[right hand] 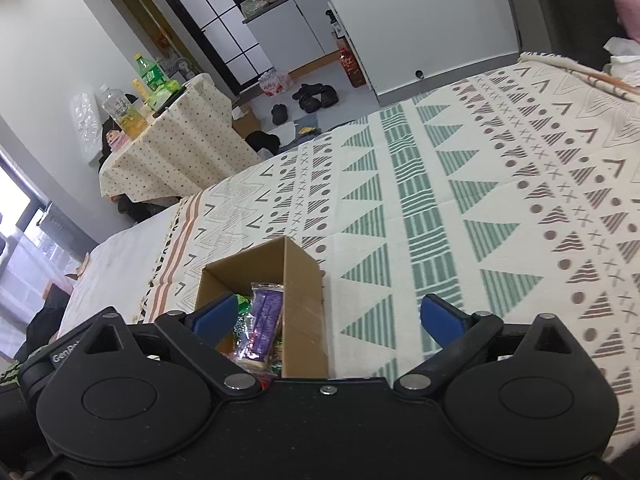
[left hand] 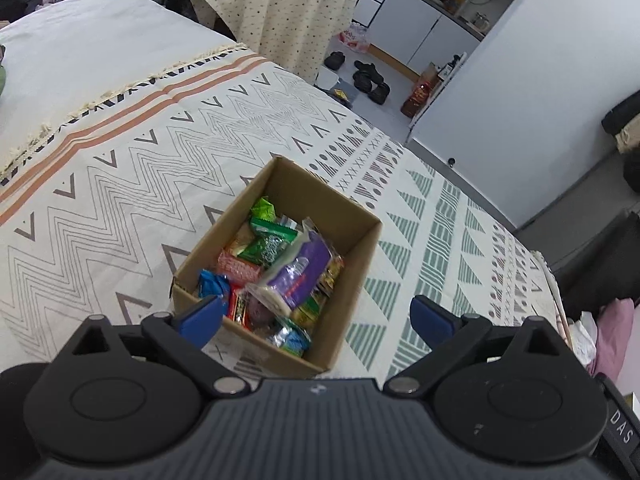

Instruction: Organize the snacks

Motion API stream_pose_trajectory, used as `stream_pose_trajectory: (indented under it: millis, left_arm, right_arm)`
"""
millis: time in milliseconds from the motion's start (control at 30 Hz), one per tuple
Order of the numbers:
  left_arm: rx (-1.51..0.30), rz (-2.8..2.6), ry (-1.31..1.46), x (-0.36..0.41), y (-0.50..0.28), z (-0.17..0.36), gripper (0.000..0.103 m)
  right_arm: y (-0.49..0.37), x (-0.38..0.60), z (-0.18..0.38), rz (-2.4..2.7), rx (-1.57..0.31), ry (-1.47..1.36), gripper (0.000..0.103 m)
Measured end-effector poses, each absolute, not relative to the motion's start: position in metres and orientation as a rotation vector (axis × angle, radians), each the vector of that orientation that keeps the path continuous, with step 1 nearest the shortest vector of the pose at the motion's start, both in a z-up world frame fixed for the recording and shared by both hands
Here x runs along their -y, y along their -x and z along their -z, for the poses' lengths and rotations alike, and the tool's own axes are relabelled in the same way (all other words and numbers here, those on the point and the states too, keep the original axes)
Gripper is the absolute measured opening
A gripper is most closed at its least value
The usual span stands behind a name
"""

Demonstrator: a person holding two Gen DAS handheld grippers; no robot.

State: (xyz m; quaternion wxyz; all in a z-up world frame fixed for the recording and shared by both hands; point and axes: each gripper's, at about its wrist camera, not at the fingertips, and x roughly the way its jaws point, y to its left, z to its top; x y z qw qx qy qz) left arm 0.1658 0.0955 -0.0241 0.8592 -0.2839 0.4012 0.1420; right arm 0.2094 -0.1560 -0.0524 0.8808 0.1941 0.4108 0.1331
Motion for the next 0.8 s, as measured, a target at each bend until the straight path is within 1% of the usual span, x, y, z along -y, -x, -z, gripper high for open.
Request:
stream_pose_trajectory:
  millis: [33, 133, 467, 800]
  left_arm:
    - [-0.845, -0.294, 0.590, -0.093, -0.164, 0.021, 0.100]
    - [-0.846, -0.276, 0.562, -0.085, -0.158, 0.011, 0.103]
    - [-0.862, -0.238, 0.475, -0.062, -0.137, -0.006, 0.103]
    - [-0.812, -0.186, 0.406, -0.043, -0.109, -0.028, 0.103]
  right_arm:
    - [-0.207, 0.159, 0.050, -0.274, -0.854, -0.401, 0.102]
    - [-0.199, 0.168, 0.044, -0.273, -0.847, -0.394, 0.103]
    - [-0.175, 0.192, 0.028, -0.267, -0.846, -0.347, 0.103]
    - [-0.149, 0.218, 0.012, -0.263, -0.807, -0.331, 0.103]
